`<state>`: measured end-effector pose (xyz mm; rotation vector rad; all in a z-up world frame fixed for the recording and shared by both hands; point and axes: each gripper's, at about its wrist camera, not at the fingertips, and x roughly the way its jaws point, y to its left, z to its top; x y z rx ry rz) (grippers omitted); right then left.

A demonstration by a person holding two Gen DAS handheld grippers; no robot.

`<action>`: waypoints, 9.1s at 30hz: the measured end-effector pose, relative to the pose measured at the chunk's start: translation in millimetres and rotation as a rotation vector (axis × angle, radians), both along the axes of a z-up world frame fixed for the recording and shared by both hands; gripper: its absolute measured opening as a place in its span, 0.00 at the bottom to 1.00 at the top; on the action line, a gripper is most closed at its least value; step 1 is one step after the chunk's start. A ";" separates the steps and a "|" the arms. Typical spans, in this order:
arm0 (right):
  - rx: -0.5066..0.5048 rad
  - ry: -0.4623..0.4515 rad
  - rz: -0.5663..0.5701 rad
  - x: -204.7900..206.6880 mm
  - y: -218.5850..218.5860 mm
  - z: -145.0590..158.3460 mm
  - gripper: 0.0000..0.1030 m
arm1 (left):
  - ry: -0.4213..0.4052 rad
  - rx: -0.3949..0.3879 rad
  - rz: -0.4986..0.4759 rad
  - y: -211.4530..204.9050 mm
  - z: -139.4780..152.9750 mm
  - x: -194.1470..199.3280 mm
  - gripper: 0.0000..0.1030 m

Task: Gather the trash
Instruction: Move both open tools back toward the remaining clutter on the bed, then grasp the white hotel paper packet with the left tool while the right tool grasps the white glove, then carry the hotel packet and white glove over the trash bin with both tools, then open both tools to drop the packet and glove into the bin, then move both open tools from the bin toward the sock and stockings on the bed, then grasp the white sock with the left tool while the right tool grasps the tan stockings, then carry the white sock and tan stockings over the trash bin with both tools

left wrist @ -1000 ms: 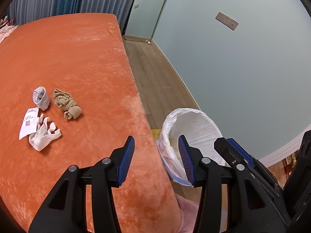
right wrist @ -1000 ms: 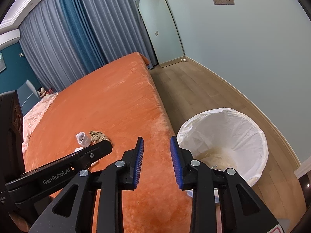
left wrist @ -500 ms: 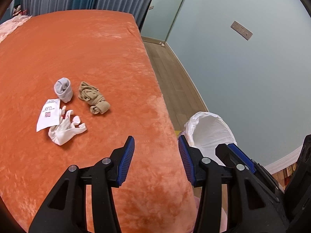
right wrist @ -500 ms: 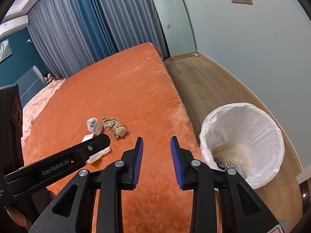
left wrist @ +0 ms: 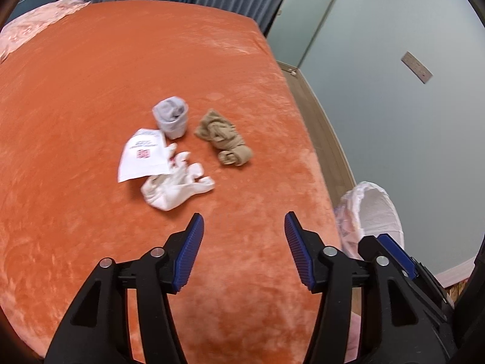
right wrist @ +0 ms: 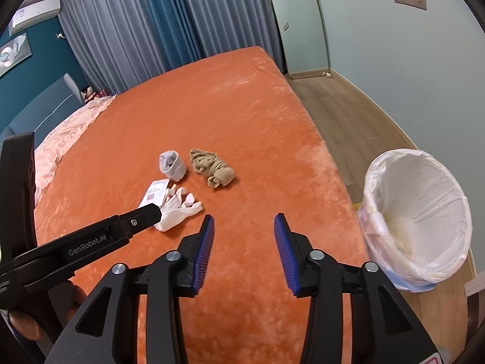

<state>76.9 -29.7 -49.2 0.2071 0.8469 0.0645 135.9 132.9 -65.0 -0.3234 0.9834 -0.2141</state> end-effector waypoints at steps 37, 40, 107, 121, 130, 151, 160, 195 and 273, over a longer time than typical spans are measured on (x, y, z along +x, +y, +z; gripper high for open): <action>0.007 0.176 0.153 88.0 132.0 -99.6 0.59 | 0.137 -0.058 0.221 129.4 -70.4 76.3 0.74; 0.018 0.184 0.156 99.4 134.8 -105.2 0.59 | 0.152 -0.066 0.205 125.8 -78.5 92.3 0.72; 0.238 -0.101 -0.406 -52.7 -210.9 -17.1 0.06 | -0.058 0.002 -0.441 -249.3 37.7 2.5 0.00; 0.249 -0.122 -0.488 -60.0 -250.9 -23.8 0.06 | -0.048 0.010 -0.530 -307.2 28.3 3.6 0.01; 0.246 -0.127 -0.480 -56.7 -253.8 -23.7 0.06 | -0.036 0.024 -0.533 -314.3 20.7 5.1 0.02; 0.245 -0.105 -0.472 -56.3 -240.2 -16.8 0.29 | -0.041 0.031 -0.460 -294.0 19.0 11.0 0.44; 0.231 -0.098 -0.440 -54.0 -226.3 -13.2 0.32 | -0.049 0.030 -0.437 -276.7 23.3 10.1 0.44; 0.090 -0.022 -0.123 9.6 -61.1 -1.5 0.37 | -0.034 0.079 -0.118 -76.5 7.5 32.3 0.48; 0.084 0.000 0.031 117.9 4.9 -28.7 0.39 | -0.072 0.090 0.014 4.5 8.6 115.7 0.29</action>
